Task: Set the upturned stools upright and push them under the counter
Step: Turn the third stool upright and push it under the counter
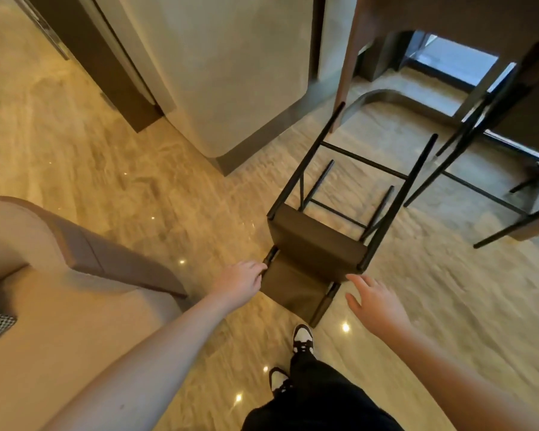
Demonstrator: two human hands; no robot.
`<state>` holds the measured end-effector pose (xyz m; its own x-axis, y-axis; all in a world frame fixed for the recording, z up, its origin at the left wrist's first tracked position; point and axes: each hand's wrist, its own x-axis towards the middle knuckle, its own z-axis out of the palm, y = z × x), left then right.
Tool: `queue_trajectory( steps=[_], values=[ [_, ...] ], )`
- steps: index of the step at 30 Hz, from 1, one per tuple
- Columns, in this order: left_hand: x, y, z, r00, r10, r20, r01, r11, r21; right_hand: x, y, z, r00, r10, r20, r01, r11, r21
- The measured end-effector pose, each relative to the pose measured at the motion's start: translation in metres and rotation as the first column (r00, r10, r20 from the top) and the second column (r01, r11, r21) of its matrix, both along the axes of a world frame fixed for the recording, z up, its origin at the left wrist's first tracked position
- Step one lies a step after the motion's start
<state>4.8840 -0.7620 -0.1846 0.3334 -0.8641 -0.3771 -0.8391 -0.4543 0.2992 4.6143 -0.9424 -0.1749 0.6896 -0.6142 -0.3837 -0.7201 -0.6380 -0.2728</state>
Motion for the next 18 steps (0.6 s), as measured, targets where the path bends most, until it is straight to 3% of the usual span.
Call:
queue_trajectory(
  steps=[12,18],
  values=[
    [0.038,-0.042,-0.073,0.914,-0.401,0.065,0.387,0.907,0.165,0.071,0.027,-0.105,0.998,-0.054,-0.040,0.059,0.991,0.122],
    [0.051,-0.038,-0.141,0.900,-0.435,-0.007,0.419,0.864,0.278,0.086,0.058,-0.165,0.976,-0.139,-0.166,0.168,0.970,0.177]
  ],
)
